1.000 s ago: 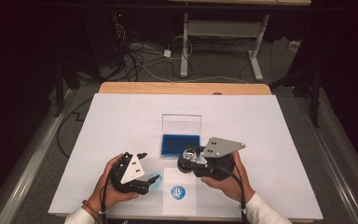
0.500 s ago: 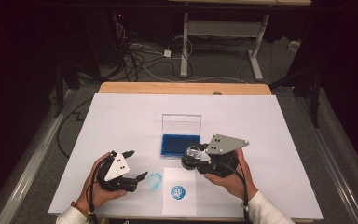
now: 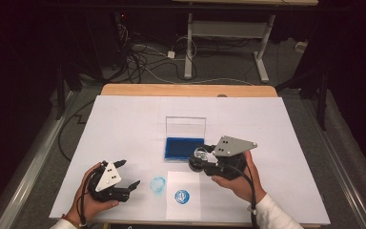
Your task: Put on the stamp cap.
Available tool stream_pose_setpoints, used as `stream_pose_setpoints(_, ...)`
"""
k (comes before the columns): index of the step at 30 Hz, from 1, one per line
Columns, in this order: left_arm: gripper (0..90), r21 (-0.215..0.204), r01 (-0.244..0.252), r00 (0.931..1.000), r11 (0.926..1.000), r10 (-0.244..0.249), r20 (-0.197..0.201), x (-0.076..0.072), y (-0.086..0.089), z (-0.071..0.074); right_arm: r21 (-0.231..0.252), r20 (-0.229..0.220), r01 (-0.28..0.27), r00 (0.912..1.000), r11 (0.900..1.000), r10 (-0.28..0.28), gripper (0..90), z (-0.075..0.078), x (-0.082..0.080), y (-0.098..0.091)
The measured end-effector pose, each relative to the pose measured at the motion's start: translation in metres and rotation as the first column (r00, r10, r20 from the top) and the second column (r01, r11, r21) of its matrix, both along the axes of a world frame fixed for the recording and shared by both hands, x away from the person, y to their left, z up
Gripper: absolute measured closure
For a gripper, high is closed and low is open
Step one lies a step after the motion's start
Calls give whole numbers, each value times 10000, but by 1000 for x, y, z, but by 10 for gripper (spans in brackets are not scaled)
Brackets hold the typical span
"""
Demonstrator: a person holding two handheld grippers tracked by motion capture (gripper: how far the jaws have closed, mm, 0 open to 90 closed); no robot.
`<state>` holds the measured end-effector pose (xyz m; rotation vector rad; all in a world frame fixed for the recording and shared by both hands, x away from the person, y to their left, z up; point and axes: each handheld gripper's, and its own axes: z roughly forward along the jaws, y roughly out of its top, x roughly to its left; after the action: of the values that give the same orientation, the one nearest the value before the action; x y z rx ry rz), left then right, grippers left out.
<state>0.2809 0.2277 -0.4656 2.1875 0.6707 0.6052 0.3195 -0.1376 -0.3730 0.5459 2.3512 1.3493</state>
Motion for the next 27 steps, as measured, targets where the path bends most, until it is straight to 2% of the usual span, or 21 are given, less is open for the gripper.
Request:
stream_pose_setpoints(6, 178, 113, -72, 10000, 9999, 73, -58, -3, 6, -2, -22, -18, 76, 10000, 10000, -76, 570, 0, 2, -2)
stream_pose_setpoints(11, 178, 38, -108, 9998, 9999, 109, -176, -4, 11, -4, -58, -21, 176, 9998, 9998, -176, 570, -1, 4, -3)
stream_pose_setpoints(13, 178, 68, -61, 9999, 10000, 61, -79, -3, 11, -4, -73, -13, 256, 9997, 9996, -256, 570, 0, 5, -3)
stream_pose_setpoints(16, 178, 27, -69, 9997, 10000, 70, -251, -3, 12, -5, -83, -2, 332, 9994, 9994, -332, 570, 0, 8, -4)
stream_pose_setpoints(27, 177, 47, -7, 9994, 10000, 9, -335, -2, 13, -6, -121, 37, 567, 9984, 9983, -567, 570, 2, 13, -7)
